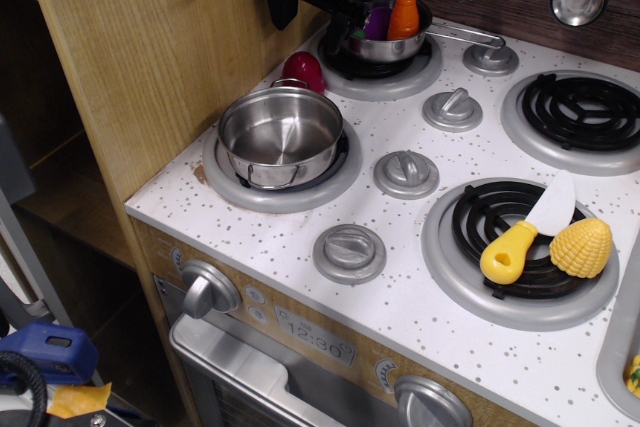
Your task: Put sweet potato in pan which is on stove
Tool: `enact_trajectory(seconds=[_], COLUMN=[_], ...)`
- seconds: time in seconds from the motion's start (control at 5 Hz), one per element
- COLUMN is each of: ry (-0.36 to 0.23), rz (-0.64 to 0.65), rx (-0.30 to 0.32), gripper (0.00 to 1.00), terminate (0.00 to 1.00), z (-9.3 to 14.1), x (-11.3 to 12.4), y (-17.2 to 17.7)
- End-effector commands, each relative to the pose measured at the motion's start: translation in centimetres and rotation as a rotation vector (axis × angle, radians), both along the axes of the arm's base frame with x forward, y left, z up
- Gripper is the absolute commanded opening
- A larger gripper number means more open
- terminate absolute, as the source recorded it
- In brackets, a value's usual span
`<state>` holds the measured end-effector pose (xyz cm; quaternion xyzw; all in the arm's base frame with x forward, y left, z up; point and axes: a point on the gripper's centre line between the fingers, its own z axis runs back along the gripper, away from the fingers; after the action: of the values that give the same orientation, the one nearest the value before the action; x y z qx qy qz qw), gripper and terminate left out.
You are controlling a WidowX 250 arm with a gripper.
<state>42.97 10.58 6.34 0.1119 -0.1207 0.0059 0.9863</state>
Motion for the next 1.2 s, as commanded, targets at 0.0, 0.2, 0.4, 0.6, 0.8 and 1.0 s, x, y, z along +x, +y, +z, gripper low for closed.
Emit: enact_trajectory(seconds=[0.0, 0.2, 0.4, 0.6, 0.8, 1.0], ry=[0.0, 0.008, 0.006, -0.006, 0.0, 0.001], rz=[0.0, -0.004, -0.002, 0.003, 0.005, 0.011], rx=[0.0, -0.033, -0.051, -0.069, -0.087, -0.097], gripper=[1.0, 1.0, 1.0, 1.0, 0.0, 0.0], terminate=[0.0, 0.0, 0.0, 0.0, 0.0, 0.0], z=[0.0, -0.9, -1.7, -2.7, -3.1, -3.2], x=[0.0, 0.2, 0.1, -0.1, 0.1, 0.0], y=[0.0, 0.4, 0.5, 0.8, 1.0, 0.9])
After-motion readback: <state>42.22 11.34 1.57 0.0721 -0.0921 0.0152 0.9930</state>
